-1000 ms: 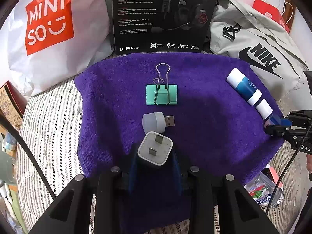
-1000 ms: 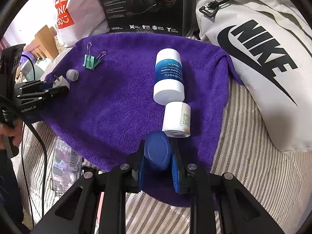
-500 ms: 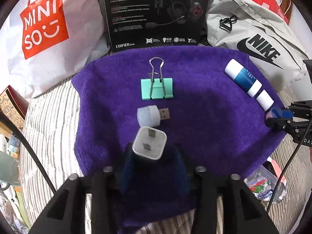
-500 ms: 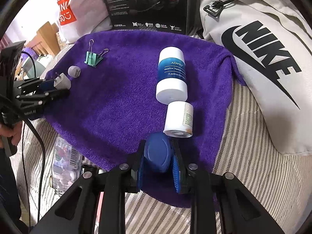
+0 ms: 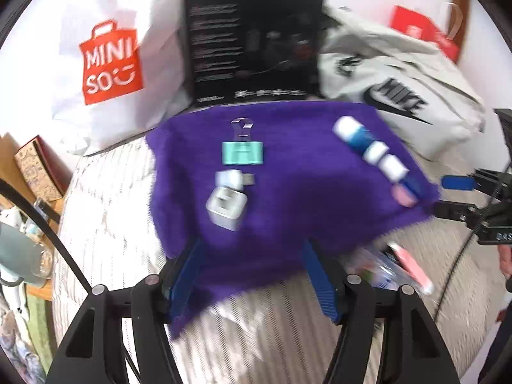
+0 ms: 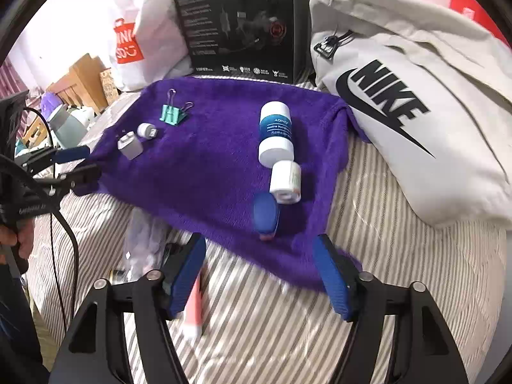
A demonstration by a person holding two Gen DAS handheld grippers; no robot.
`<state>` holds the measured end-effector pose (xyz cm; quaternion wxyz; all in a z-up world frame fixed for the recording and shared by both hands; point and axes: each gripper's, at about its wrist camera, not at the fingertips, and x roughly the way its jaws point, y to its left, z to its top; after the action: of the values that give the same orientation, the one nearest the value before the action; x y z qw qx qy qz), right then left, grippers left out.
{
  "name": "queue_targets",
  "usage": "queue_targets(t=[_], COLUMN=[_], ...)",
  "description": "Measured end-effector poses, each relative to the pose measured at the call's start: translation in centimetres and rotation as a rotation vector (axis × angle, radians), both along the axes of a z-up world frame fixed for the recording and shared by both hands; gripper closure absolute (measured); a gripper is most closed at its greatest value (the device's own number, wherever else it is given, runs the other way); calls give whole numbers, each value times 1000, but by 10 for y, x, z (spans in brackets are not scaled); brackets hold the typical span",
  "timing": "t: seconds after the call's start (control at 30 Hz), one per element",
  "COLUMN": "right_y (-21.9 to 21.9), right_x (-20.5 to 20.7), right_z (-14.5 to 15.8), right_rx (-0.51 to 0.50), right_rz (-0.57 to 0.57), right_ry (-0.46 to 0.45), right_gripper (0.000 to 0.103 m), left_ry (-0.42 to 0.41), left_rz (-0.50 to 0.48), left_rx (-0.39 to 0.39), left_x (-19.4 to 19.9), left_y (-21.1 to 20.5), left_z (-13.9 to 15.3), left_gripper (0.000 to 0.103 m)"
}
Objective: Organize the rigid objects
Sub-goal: 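Carry the blue cap onto the towel with the right gripper while the left places the charger plug there, then grasp the black-gold Grand Reserve box with the left gripper while the right grasps the pink pen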
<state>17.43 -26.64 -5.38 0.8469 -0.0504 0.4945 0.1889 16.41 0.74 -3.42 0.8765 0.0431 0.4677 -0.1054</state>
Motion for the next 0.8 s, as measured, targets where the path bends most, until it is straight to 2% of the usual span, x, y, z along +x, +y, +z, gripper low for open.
queue_targets(t=[0.17,0.33,0.5,0.67,0.7,0.8], right_y=[-13,-26,-37,-44,-44,-43], right_x=[-31,-59,-83,-100,-102,-105], right_z=[-1,-17,-29,-37,-39,-41], right_rx=[16,13,15,15,12,4], right_rz=[-17,-59,-105,-142,-145,-152], right_ry=[8,49,84,104,109,118], right_gripper=[32,32,32,32,32,32], left_ry=[5,48,42,31,20,61], left_rz=[-81,-176,-267,-385,-399,-461], left_rx=[21,54,82,156,153,86], left_x=[-33,-55,-72,-75,-76,-74], left_y=[-31,-60,-75,-94,-95,-98], left_z=[-13,-38,-47,-55,-55,-53], left_gripper=[39,39,39,39,43,71])
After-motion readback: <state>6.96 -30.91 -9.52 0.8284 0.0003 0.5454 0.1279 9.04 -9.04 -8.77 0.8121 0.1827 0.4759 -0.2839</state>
